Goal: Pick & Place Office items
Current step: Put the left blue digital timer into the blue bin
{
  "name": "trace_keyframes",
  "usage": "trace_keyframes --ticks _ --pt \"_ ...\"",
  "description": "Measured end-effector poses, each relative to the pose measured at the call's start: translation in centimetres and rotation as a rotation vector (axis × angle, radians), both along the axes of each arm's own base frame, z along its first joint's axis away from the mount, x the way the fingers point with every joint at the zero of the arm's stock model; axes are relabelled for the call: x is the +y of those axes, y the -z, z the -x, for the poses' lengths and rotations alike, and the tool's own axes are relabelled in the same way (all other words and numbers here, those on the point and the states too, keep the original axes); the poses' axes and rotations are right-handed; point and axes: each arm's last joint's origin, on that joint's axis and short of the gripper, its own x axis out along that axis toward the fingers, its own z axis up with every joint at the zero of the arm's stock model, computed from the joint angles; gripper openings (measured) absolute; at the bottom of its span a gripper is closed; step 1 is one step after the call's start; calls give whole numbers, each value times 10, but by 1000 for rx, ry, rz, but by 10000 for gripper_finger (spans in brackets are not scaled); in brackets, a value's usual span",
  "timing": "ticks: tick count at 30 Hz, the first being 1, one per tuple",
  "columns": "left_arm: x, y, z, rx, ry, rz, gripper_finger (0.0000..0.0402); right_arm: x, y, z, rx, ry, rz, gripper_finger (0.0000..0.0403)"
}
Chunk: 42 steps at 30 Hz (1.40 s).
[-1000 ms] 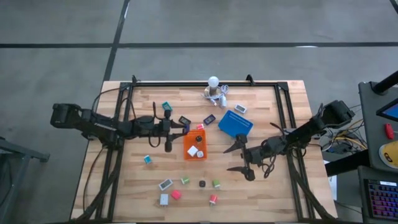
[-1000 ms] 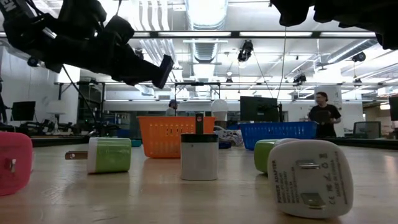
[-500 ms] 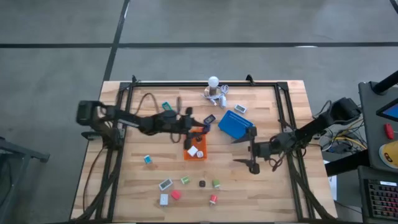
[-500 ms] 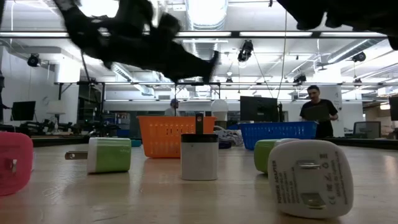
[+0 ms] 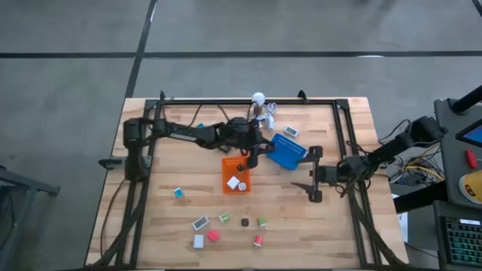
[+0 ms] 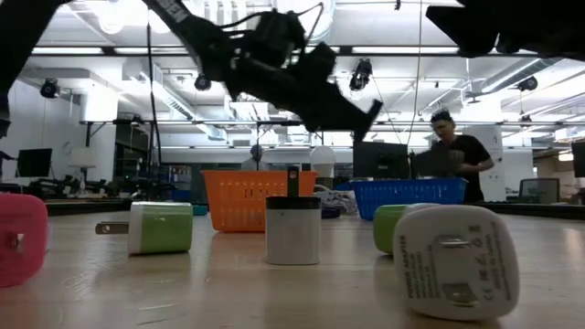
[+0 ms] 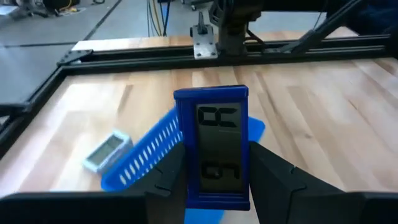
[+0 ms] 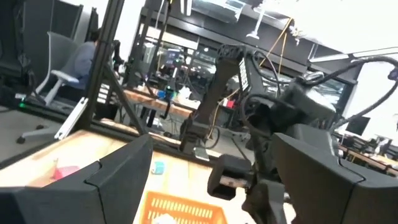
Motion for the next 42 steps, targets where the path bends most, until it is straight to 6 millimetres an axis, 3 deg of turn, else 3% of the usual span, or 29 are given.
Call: trace_keyframes --ticks 10,17,23,42 --pt "18 6 -45 186 11 -10 127 -1 -2 1 -15 4 12 326" --pt "28 19 -65 325 8 19 127 -1 -3 2 -18 4 11 326" --pt "31 30 -69 415 5 41 127 -1 -3 2 -20 4 11 326" --pt "31 32 -65 441 13 36 127 -1 -3 2 -20 4 11 326"
